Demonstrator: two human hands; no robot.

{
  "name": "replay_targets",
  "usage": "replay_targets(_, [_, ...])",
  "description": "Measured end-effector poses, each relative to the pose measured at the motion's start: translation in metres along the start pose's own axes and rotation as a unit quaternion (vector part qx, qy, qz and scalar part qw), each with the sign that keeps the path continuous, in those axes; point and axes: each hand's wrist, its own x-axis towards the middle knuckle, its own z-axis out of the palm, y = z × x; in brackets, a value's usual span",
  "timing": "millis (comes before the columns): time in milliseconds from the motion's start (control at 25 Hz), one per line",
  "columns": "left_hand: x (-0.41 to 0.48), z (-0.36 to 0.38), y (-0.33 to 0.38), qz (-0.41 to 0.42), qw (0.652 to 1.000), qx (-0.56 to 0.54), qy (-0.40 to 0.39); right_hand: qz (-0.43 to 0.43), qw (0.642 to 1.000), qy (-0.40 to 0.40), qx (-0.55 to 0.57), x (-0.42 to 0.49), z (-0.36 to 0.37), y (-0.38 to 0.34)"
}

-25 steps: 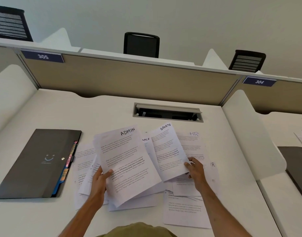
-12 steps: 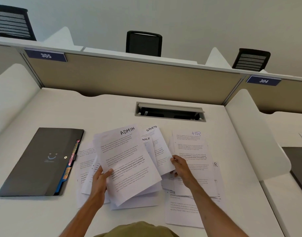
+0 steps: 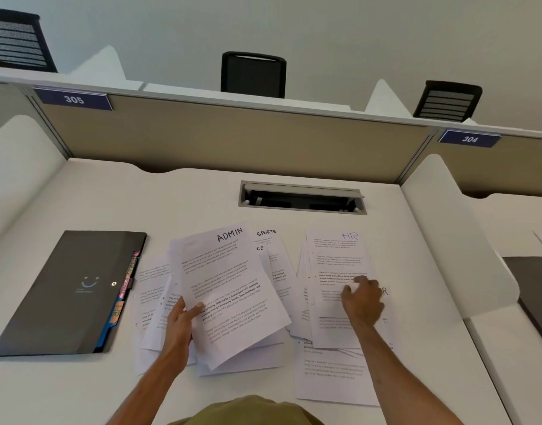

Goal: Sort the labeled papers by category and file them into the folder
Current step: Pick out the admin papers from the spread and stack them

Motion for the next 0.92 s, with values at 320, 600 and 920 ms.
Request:
replay_targets(320, [0.004,0.011,0.003,0.005,1.000,0.011,-0.012,0.116,0.986,-0.097,-0.070,0.035,-0.021,0.056])
replay_targets(600, [0.005,0.009,0.007,0.006,1.000,0.009,-0.014,0.113,0.986,-0.102,-0.069,0.036,-0.028,0.053])
replay_targets(920, [0.003,-0.001,0.001,-0.001,1.000,-0.005,-0.002,0.087,0.992,-0.056,-0.079,0.021,-0.023,0.051])
